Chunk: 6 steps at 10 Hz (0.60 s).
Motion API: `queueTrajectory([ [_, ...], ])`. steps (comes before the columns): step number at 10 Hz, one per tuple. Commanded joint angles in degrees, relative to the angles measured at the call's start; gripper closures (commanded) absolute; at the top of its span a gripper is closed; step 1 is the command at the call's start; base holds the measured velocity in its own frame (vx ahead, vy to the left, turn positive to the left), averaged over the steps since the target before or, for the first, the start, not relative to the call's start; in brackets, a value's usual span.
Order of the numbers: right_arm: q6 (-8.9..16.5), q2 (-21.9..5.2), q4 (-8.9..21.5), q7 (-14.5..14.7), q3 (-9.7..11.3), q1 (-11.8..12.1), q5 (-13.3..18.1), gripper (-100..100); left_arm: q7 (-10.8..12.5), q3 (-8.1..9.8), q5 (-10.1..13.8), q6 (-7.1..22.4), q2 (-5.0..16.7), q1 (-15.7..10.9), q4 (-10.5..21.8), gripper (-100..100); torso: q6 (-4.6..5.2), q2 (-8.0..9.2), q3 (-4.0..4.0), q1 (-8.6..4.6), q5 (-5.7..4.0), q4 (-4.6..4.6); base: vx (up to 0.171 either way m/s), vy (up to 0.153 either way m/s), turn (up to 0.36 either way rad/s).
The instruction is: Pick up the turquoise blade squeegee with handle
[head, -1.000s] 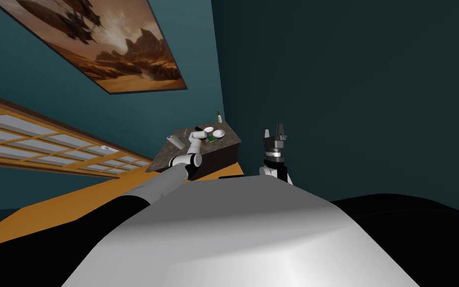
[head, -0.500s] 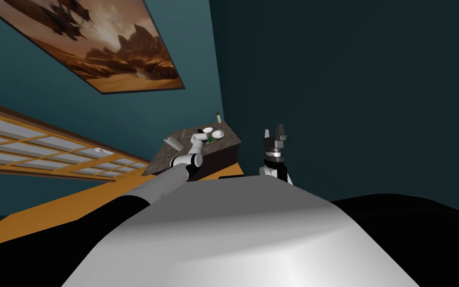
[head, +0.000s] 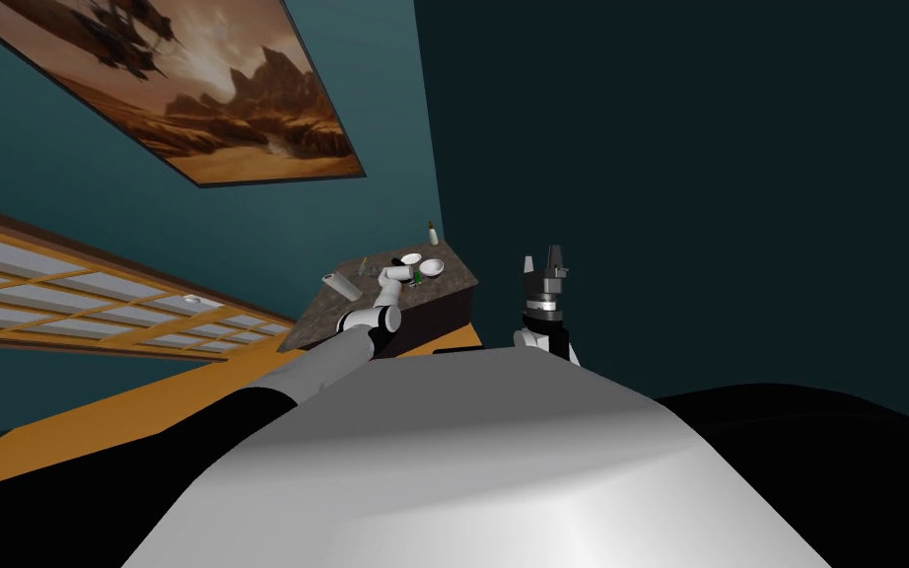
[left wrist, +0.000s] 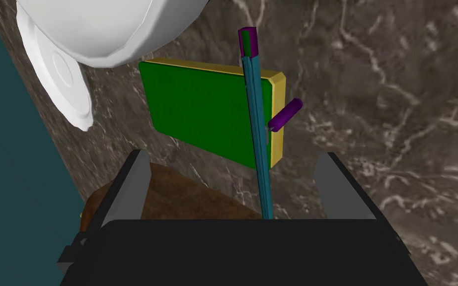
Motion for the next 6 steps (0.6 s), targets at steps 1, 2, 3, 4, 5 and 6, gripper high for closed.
queueTrajectory([
  [1, 0.0, 0.0, 0.0, 0.0, 0.0, 0.0, 0.0, 0, 0.0, 0.0, 0.0, 0.0, 0.0, 0.0, 0.0, 100, 0.0, 0.0, 0.0, 0.0, 0.0, 0.0, 0.006, 0.0, 0.0],
  [2, 0.0, 0.0, 0.0, 0.0, 0.0, 0.0, 0.0, 0, 0.0, 0.0, 0.0, 0.02, 0.0, -0.01, -0.01, 100, 0.0, 0.1, 0.06, -0.01, 0.0, 0.03, -0.006, -0.002, 0.01],
  [3, 0.0, 0.0, 0.0, 0.0, 0.0, -0.01, 0.0, 0, 0.02, 0.01, 0.02, 0.17, -0.09, 0.14, 0.11, 100, 0.05, 0.04, 0.07, 0.01, -0.03, 0.1, 0.0, 0.0, 0.0],
  [4, 0.0, 0.0, 0.0, 0.0, 0.0, -0.01, 0.0, 0, 0.03, 0.01, 0.02, 0.14, -0.06, 0.08, 0.06, 100, 0.05, 0.0, 0.02, 0.03, -0.01, 0.05, 0.0, 0.0, 0.0],
  [5, 0.0, 0.0, 0.0, 0.0, 0.0, 0.0, 0.0, 0, 0.02, 0.01, 0.02, 0.14, -0.06, 0.09, 0.07, 100, 0.05, -0.02, 0.01, 0.03, -0.01, 0.05, 0.0, 0.0, 0.0],
  [6, 0.0, 0.0, 0.0, 0.0, 0.0, 0.0, 0.0, 0, 0.02, 0.01, 0.02, 0.14, -0.06, 0.09, 0.07, 0, 0.05, -0.03, 0.0, 0.03, -0.01, 0.04, 0.0, 0.0, 0.0],
])
